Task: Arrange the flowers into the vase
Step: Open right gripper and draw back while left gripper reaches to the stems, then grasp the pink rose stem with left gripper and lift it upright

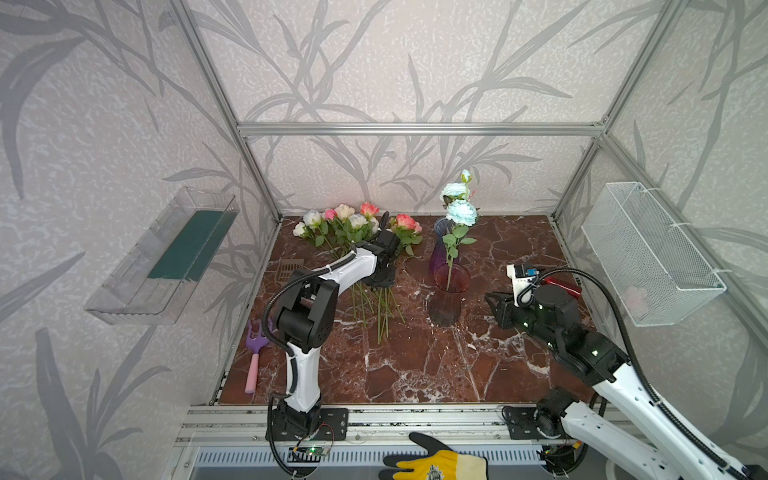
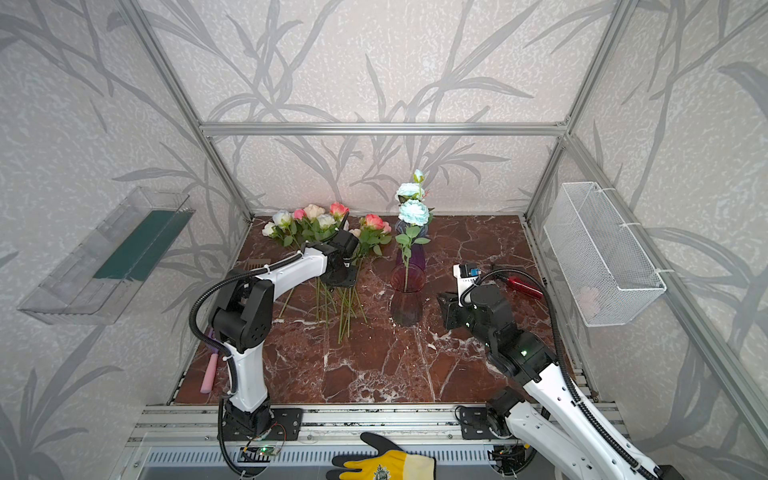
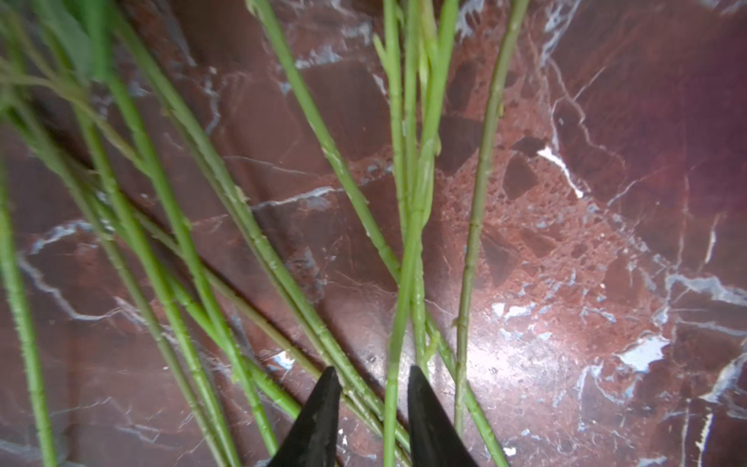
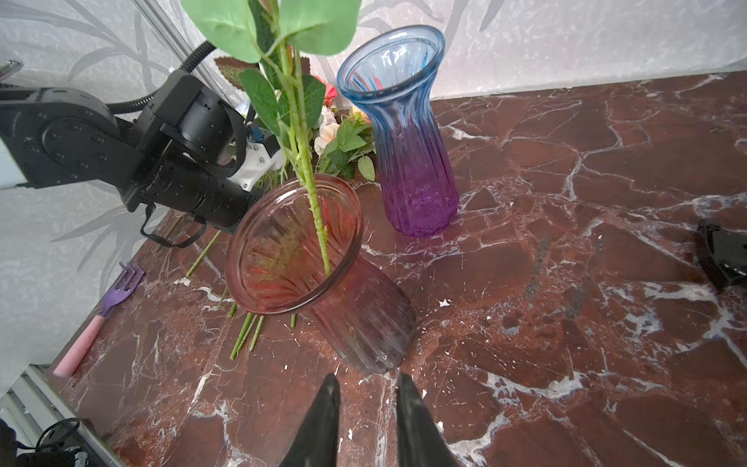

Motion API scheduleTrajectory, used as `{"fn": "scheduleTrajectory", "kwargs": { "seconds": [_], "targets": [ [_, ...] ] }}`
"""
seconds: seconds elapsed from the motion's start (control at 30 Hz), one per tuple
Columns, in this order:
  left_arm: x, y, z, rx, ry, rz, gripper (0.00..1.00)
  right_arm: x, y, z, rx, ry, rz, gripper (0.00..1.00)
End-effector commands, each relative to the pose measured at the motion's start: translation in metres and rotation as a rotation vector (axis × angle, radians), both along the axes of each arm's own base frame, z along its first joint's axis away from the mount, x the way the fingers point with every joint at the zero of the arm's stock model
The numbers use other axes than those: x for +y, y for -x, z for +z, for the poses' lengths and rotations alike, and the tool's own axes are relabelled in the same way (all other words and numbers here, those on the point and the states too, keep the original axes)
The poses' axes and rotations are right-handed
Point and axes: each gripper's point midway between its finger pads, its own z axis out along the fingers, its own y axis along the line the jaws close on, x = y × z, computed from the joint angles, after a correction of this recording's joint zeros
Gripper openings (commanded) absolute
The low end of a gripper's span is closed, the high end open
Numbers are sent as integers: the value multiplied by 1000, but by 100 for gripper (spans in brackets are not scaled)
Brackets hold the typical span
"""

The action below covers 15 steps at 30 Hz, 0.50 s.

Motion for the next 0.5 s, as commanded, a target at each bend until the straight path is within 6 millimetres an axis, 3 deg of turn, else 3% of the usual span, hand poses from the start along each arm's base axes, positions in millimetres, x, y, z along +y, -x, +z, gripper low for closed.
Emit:
{"fn": "scheduleTrajectory", "kwargs": {
  "seconds": [0.0, 0.17, 0.47],
  "targets": [
    [-6, 3, -8, 40, 11, -27, 31, 1, -1, 7, -22, -27, 10, 26],
    [2, 3, -15, 46, -36, -17, 23, 2, -1, 6, -17, -38, 14, 26],
    [1, 0, -3, 14, -28, -17, 5, 4, -2, 15, -26, -41, 23, 26]
  ]
}}
